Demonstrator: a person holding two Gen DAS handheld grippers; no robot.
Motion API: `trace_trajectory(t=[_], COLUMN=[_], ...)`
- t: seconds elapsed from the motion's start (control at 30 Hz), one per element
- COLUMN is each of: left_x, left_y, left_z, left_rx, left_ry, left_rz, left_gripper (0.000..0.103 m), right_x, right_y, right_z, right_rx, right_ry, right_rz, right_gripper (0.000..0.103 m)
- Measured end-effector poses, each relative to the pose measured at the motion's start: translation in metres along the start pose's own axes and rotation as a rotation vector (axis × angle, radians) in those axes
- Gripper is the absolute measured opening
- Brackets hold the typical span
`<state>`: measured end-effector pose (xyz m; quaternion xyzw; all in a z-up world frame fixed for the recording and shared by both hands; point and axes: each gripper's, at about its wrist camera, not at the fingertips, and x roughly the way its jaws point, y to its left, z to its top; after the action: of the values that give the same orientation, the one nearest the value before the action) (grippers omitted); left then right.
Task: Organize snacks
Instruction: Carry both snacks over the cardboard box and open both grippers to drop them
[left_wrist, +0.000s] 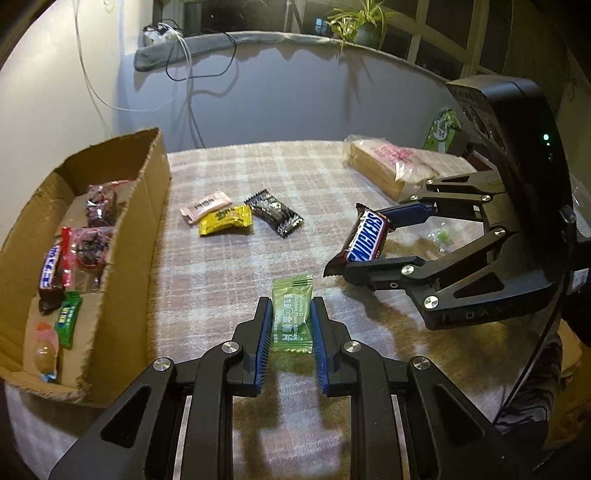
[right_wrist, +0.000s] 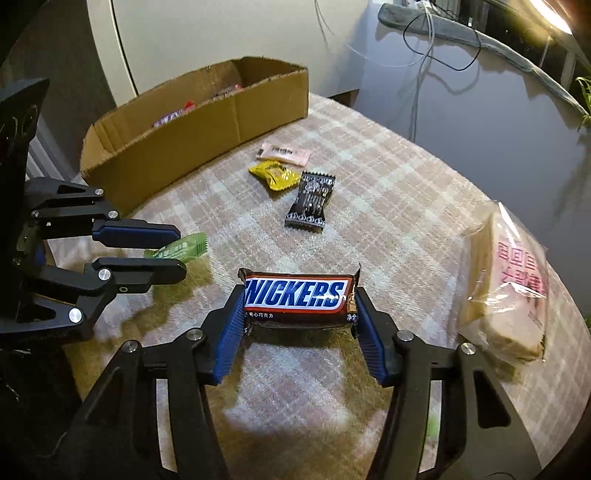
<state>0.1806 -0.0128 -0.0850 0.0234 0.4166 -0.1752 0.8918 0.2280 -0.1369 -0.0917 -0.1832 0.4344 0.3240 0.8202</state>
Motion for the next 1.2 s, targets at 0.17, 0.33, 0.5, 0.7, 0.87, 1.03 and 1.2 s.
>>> trace_trajectory(t=[0.17, 0.33, 0.5, 0.7, 0.87, 1.03, 1.2], left_x=[-0.017, -0.034, -0.053, -0.075, -0.089, -0.092, -0.095], left_y=[0.003, 0.009, 0.020, 0.044, 0.068, 0.089, 0.106], left_z=[0.002, 0.004, 0.008, 0.013, 0.014, 0.011, 0.009], left_rx=[-0.012, -0.026, -0.042, -0.067, -0.095, -0.122, -0.148], left_ry=[-0.034, -0.069, -0.114, -0.164, -0.195, -0.207, -0.214], left_rz=[0.006, 0.018, 0.035, 0.079, 0.110, 0.131, 0.150], left_gripper=[0.019, 0.019, 0.019, 0.019, 0.019, 0.019, 0.019], right_x=[-0.017, -0.033, -0.048, -0.056, -0.051, -0.039, -0.024], right_y=[0.005, 0.016, 0.029, 0.046, 0.061, 0.074, 0.088], right_z=[0.005, 0.016, 0.032, 0.059, 0.085, 0.107, 0.126], right_rx=[0.007, -0.005, -0.022, -0.048, -0.070, -0.087, -0.105], right_ry=[-0.035, -0.068, -0.104, -0.147, -0.168, -0.170, -0.167], right_rz=[-0.013, -0.016, -0.010, 0.003, 0.018, 0.035, 0.057], right_gripper=[0.059, 0.059, 0.059, 0.059, 0.059, 0.059, 0.059])
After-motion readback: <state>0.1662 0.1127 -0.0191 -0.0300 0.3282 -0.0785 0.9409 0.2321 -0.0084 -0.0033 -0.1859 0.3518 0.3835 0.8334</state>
